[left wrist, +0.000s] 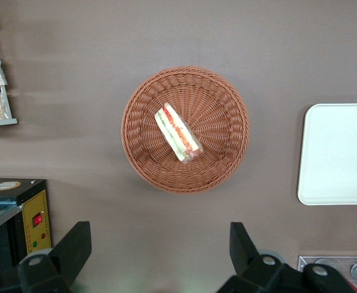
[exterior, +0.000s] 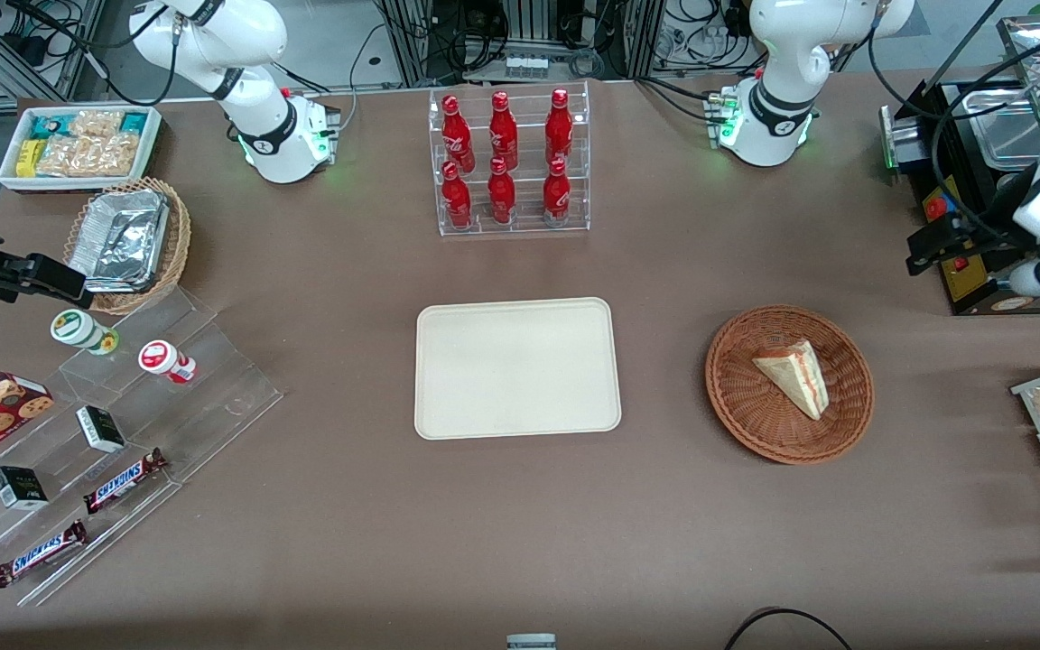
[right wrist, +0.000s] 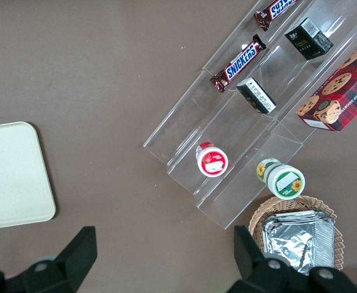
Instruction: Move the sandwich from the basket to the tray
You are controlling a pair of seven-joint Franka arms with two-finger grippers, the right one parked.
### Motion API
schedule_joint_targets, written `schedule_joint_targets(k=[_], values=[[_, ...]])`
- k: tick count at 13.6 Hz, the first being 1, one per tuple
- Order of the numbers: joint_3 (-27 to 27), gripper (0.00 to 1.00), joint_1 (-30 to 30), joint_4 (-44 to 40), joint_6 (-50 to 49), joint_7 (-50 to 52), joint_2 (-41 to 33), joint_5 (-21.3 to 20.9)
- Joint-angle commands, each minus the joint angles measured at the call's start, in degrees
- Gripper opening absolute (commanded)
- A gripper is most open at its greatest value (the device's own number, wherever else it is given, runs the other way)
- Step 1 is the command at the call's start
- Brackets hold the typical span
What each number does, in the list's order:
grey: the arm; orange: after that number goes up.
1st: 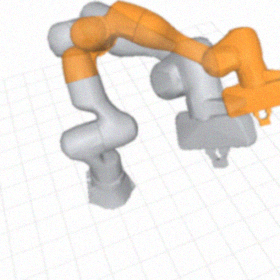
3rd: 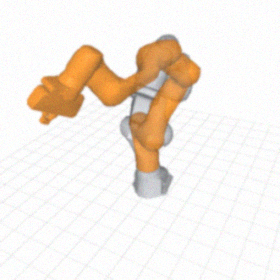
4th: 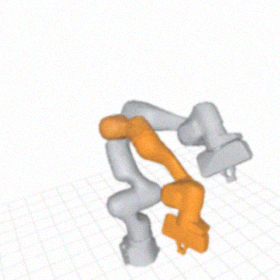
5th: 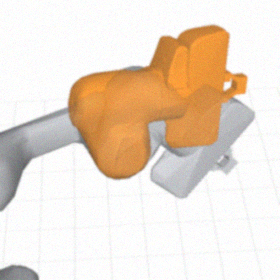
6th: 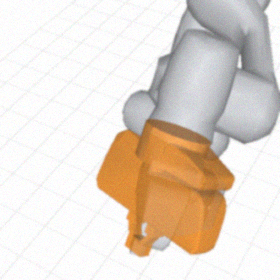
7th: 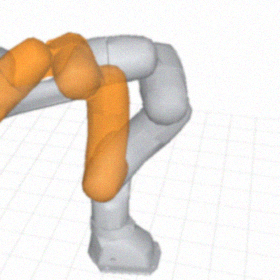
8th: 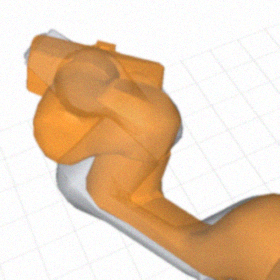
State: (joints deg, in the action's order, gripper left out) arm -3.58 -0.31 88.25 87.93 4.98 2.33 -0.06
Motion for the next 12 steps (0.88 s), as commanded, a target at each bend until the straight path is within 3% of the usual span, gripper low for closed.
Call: schedule_joint_targets(k=[1, 8, 12], values=[[0.2, 1.0, 0.6, 1.6, 3.7, -0.1, 2.8, -1.6], [0.2, 1.0, 2.3, 15.1, 22.2, 2.6, 5.4, -1.8], [0.1, 1.0, 3.5, 25.0, 34.0, 12.9, 5.1, -1.8]])
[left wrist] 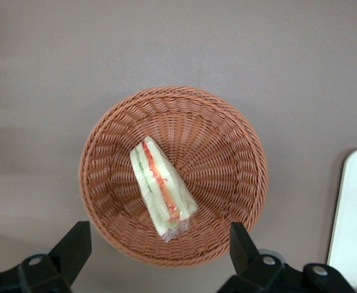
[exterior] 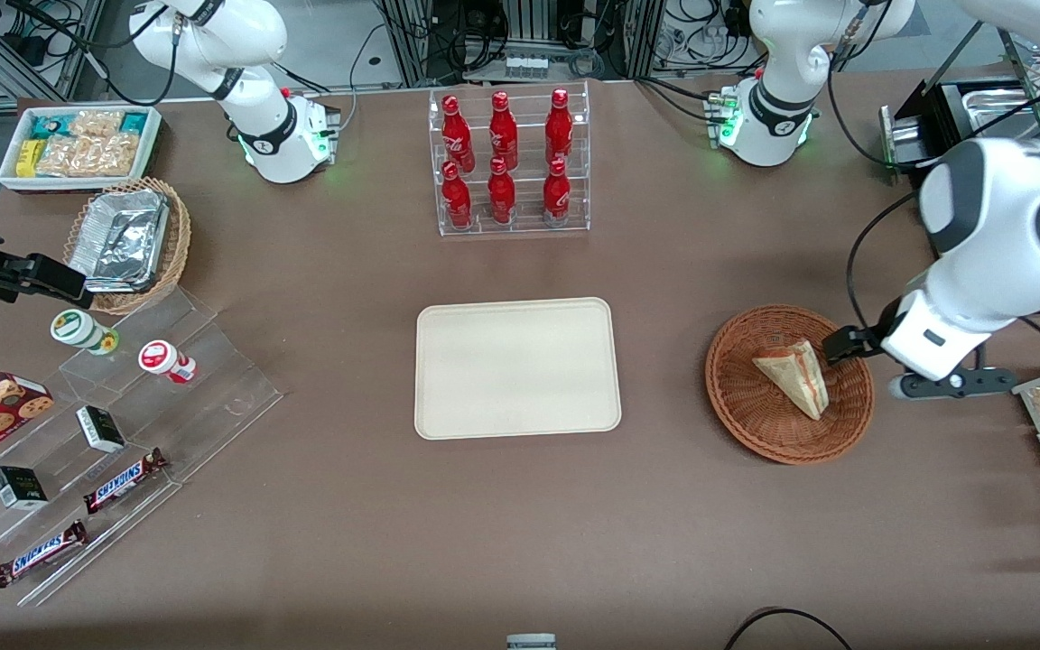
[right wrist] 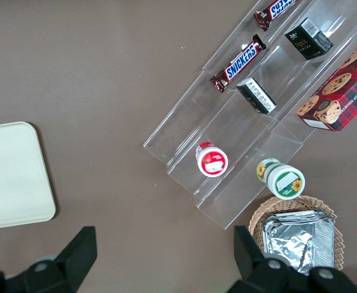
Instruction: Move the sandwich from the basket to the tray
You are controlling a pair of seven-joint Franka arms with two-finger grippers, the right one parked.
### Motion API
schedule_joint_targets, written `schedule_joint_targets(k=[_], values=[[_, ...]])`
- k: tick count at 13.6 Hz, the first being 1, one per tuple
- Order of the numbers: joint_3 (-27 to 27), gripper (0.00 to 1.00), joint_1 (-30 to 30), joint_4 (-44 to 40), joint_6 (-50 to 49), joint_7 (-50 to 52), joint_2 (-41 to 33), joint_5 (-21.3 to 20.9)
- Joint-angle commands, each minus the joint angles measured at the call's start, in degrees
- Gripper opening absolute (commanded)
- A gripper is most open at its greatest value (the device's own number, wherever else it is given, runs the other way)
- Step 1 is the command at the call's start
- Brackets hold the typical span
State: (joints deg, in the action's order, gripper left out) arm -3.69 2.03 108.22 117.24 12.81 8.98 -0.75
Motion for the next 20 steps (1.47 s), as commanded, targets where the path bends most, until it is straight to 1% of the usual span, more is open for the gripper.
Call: schedule_joint_targets(k=[1, 3, 7, 12, 14, 17, 20], values=[[0.3, 1.0, 1.6, 7.4, 7.7, 7.6, -1.9, -1.1], [0.3, 1.0, 1.7, 10.9, 12.4, 14.7, -1.9, -1.1], [0.5, 1.0, 1.1, 17.9, 22.2, 20.3, -2.1, -1.1], [0.8, 1.0, 0.3, 20.3, 23.3, 21.5, -0.8, -1.1], [0.8, 1.0, 0.3, 21.4, 25.7, 22.5, 0.3, -1.1], [0.8, 1.0, 0.4, 21.7, 28.7, 24.7, 2.9, -1.1], [0.8, 1.0, 0.8, 21.7, 29.3, 25.1, 4.2, -1.1]])
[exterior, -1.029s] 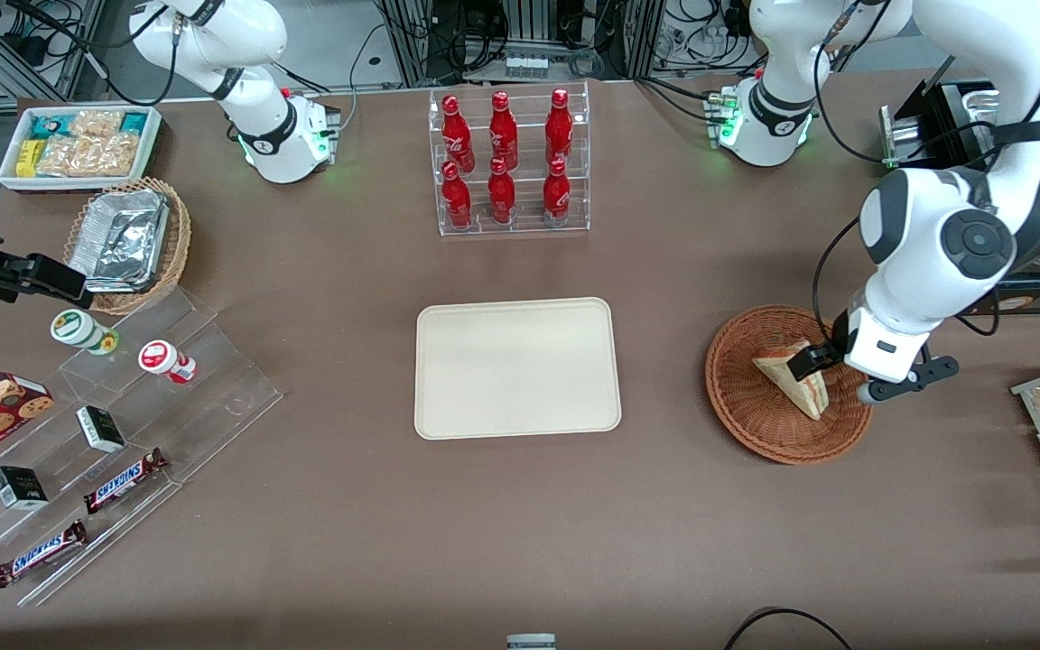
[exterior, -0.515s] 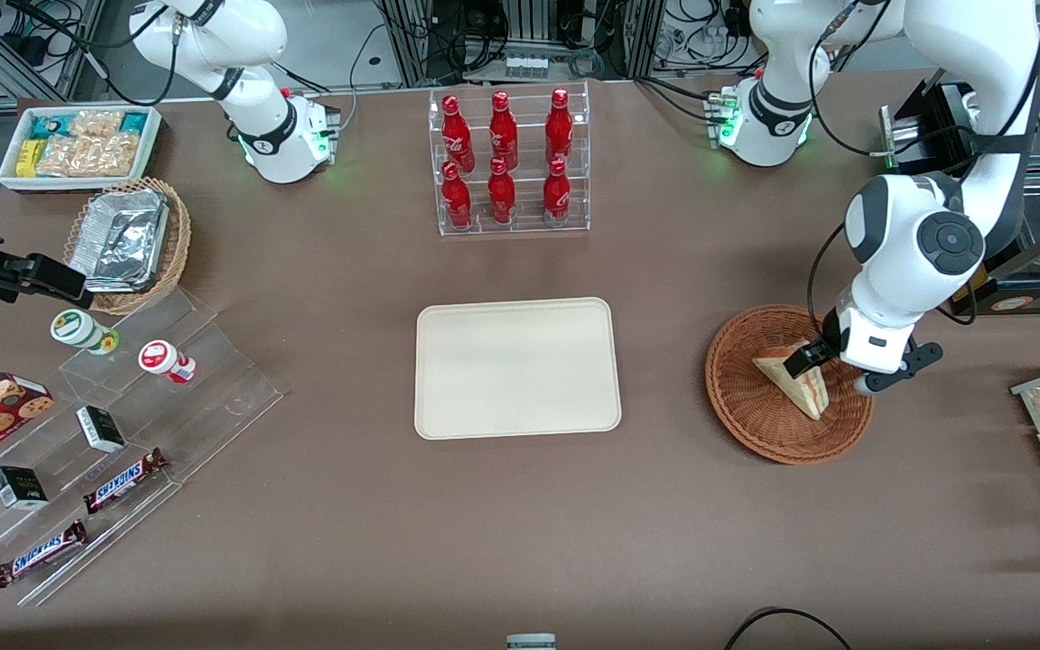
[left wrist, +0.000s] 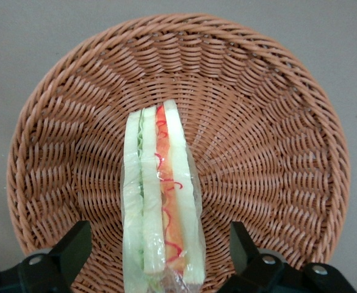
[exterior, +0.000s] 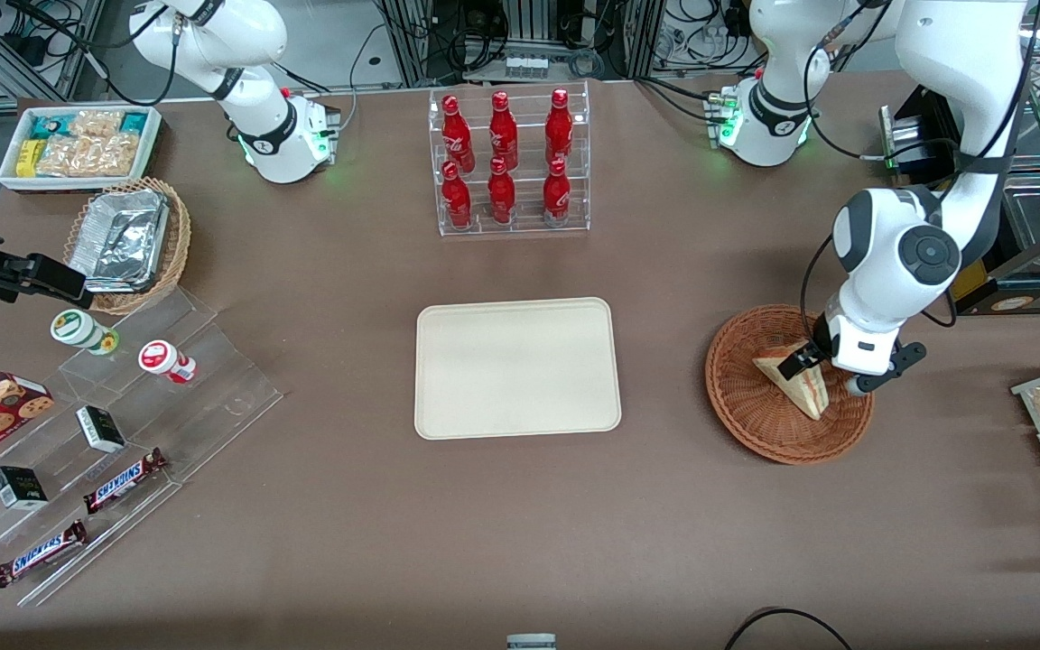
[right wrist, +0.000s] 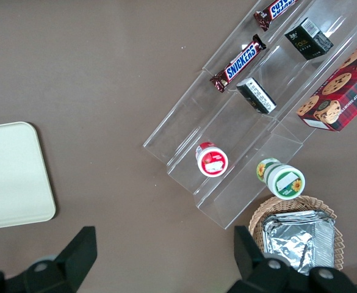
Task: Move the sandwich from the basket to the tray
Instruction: 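Lower the left gripper into the basket and grasp the wrapped sandwich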
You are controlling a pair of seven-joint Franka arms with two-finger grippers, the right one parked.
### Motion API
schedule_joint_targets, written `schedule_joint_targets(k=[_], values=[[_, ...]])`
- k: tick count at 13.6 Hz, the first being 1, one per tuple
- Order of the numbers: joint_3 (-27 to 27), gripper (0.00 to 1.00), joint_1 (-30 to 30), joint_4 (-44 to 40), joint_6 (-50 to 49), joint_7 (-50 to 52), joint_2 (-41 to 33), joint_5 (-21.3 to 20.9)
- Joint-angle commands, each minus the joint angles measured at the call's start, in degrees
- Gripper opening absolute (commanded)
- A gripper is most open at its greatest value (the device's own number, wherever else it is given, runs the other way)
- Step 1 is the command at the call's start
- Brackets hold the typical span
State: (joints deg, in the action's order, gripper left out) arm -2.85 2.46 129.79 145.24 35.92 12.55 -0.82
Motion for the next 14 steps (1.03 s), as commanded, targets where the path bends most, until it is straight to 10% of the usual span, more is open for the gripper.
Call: schedule_joint_targets(k=[1, 4, 6, 7, 14], values=[[0.0, 1.0, 0.4, 0.1, 1.7, 2.0, 1.2, -1.0], [0.0, 0.93, 0.7, 0.1, 2.9, 2.0, 2.7, -1.0], [0.0, 0.14, 0.9, 0.1, 2.9, 1.8, 2.7, -1.0], [0.0, 0.0, 0.9, 0.1, 2.7, 1.6, 2.7, -1.0], [-0.2, 0.0, 2.8, -1.4, -9.1, 1.4, -5.1, -4.3]])
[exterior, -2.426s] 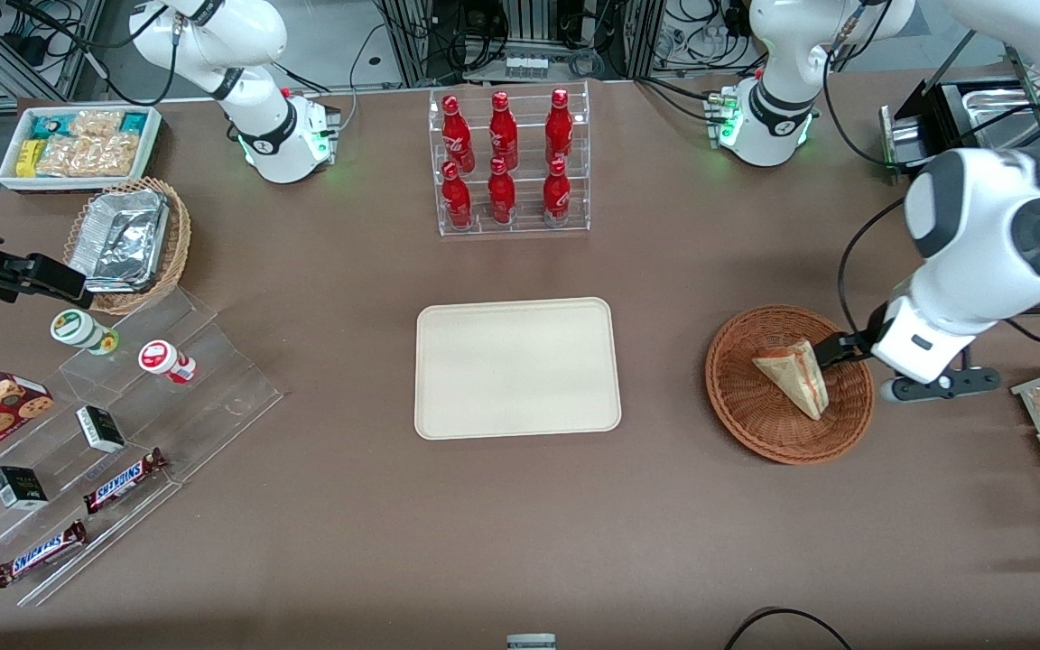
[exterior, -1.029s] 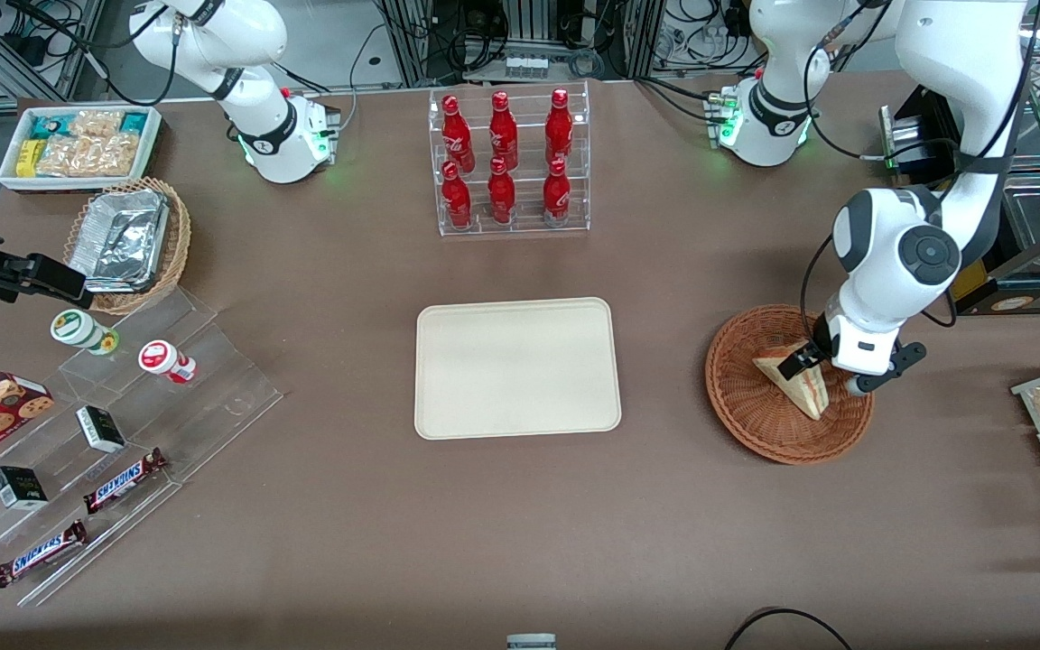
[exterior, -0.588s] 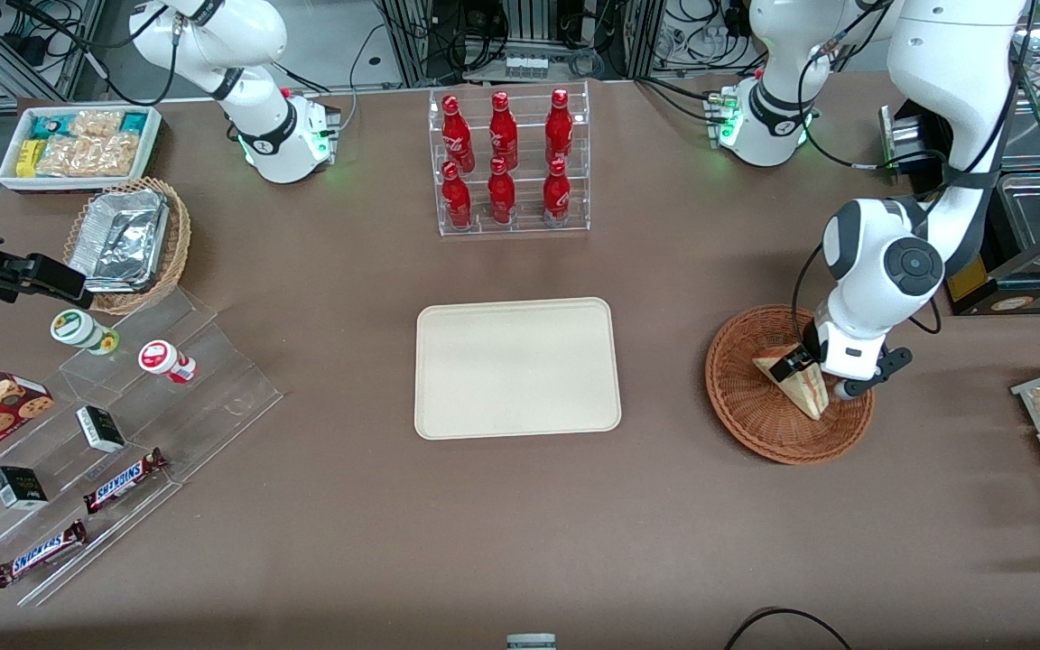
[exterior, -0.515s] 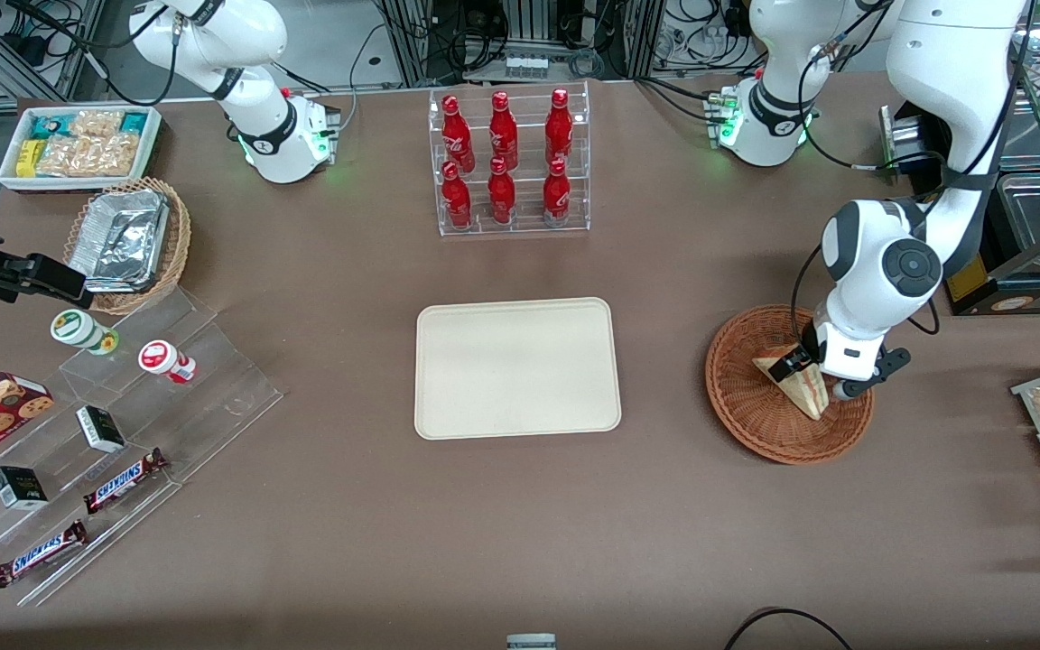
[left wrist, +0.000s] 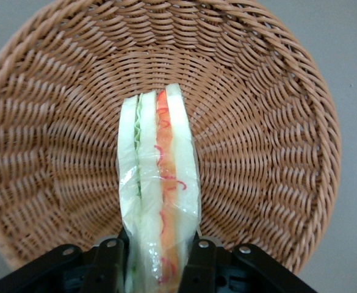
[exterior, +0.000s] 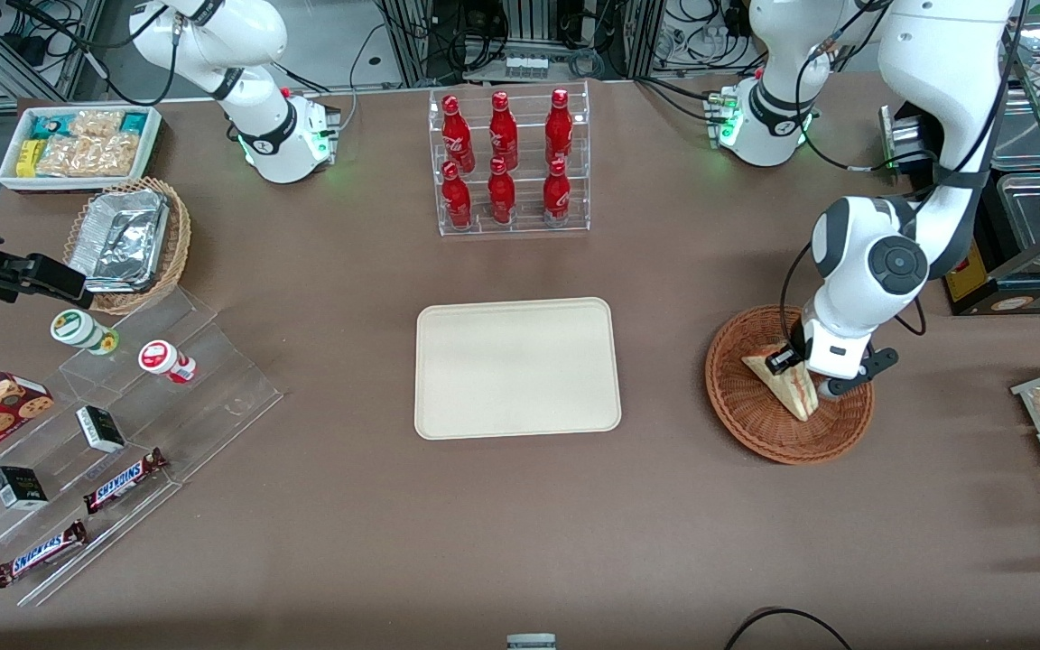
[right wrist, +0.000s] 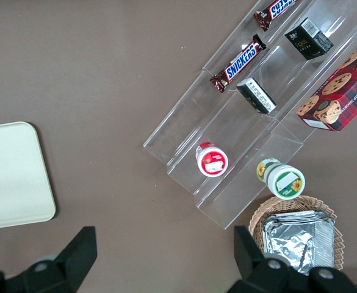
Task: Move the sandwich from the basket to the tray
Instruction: 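Lower the left gripper into the basket and grasp the wrapped sandwich, then lift the sandwich and carry it with the left gripper over the tray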
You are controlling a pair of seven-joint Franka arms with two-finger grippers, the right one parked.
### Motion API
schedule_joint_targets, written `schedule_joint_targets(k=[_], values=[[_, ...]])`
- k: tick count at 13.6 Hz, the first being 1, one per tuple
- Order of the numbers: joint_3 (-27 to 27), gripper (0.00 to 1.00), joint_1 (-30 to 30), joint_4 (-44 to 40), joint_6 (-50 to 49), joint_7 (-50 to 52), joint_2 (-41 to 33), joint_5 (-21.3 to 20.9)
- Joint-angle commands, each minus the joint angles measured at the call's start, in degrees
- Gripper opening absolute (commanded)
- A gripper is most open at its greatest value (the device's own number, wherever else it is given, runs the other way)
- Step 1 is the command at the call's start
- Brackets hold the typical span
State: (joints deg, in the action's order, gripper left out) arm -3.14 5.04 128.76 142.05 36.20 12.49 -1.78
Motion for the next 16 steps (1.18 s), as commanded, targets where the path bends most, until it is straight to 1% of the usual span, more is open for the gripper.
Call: schedule_joint_targets(k=[1, 2, 4, 6, 10, 12, 14, 16], values=[[-0.1, 0.0, 0.2, -2.3, -10.4, 1.2, -6.2, -5.4], [-0.5, 0.0, 0.4, -5.6, -15.7, 0.9, -6.6, -6.1], [-1.6, 0.0, 2.3, -13.4, -24.4, 0.8, -5.8, -6.1], [-1.8, 0.0, 6.0, -20.2, -30.4, 1.4, -4.2, -6.0], [-1.9, 0.0, 16.5, -28.8, -30.8, 5.0, 2.4, -5.3], [-1.9, 0.0, 21.3, -35.2, -30.3, 5.1, 8.8, -5.2], [-1.9, 0.0, 24.2, -41.5, -30.3, 5.2, 14.4, -5.2], [-2.0, 0.0, 27.4, -44.8, -29.8, 5.2, 17.9, -5.2]])
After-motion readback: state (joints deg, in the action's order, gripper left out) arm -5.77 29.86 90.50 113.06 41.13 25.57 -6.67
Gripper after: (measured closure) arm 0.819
